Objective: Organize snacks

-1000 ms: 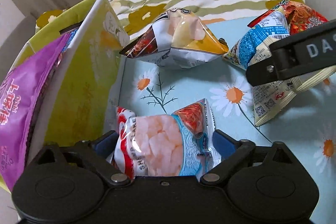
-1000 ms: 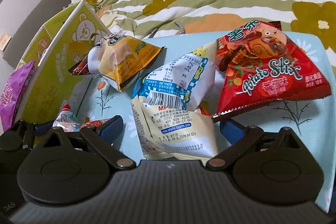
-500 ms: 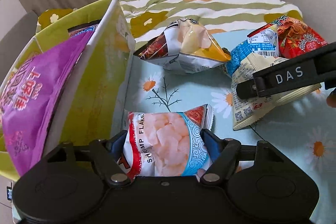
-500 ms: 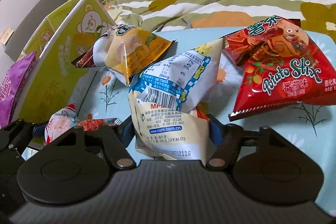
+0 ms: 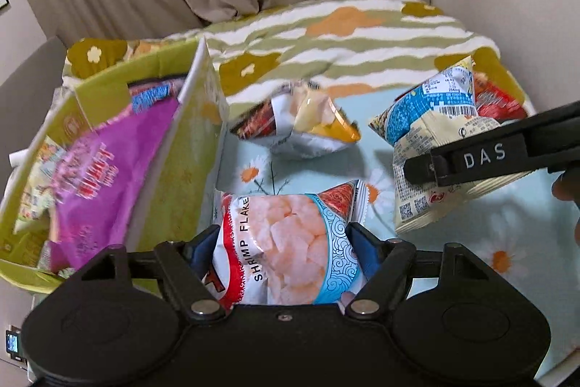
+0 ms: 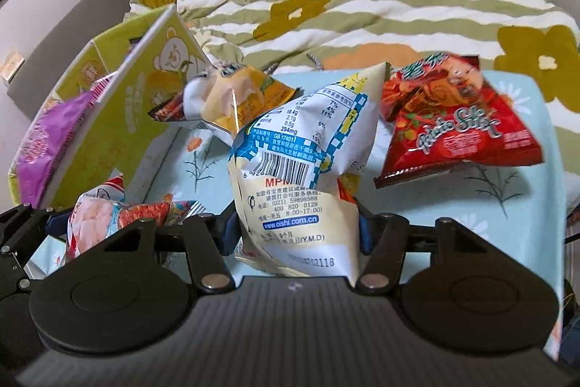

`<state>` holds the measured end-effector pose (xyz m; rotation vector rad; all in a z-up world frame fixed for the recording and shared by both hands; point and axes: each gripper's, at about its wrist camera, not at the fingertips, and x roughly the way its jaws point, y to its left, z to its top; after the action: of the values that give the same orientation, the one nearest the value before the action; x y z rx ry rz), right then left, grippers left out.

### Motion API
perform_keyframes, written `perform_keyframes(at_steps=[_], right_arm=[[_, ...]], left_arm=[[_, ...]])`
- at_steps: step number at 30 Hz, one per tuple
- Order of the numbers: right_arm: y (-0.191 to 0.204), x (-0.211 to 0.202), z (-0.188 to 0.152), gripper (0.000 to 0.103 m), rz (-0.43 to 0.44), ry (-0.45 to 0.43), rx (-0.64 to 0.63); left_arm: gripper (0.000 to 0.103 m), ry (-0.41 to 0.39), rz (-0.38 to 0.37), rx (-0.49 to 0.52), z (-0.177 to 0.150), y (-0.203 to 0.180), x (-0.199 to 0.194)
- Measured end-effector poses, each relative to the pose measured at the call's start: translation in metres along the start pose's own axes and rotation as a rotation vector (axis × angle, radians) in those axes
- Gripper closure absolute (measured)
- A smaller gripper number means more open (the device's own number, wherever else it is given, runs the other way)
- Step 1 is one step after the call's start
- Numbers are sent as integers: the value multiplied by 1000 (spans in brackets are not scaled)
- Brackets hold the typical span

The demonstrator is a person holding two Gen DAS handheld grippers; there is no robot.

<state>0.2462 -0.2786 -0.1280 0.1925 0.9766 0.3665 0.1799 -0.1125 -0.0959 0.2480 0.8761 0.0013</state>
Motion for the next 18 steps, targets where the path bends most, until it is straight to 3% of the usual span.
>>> perform_keyframes(at_steps=[11,18], right_arm=[[28,-70,13,30,14,-101,-83],[68,-90,29,30,93,-141,-153]], left_arm=[[25,-150,4,-56,16,17,-78],[24,-237,82,-108,26,55,-112]])
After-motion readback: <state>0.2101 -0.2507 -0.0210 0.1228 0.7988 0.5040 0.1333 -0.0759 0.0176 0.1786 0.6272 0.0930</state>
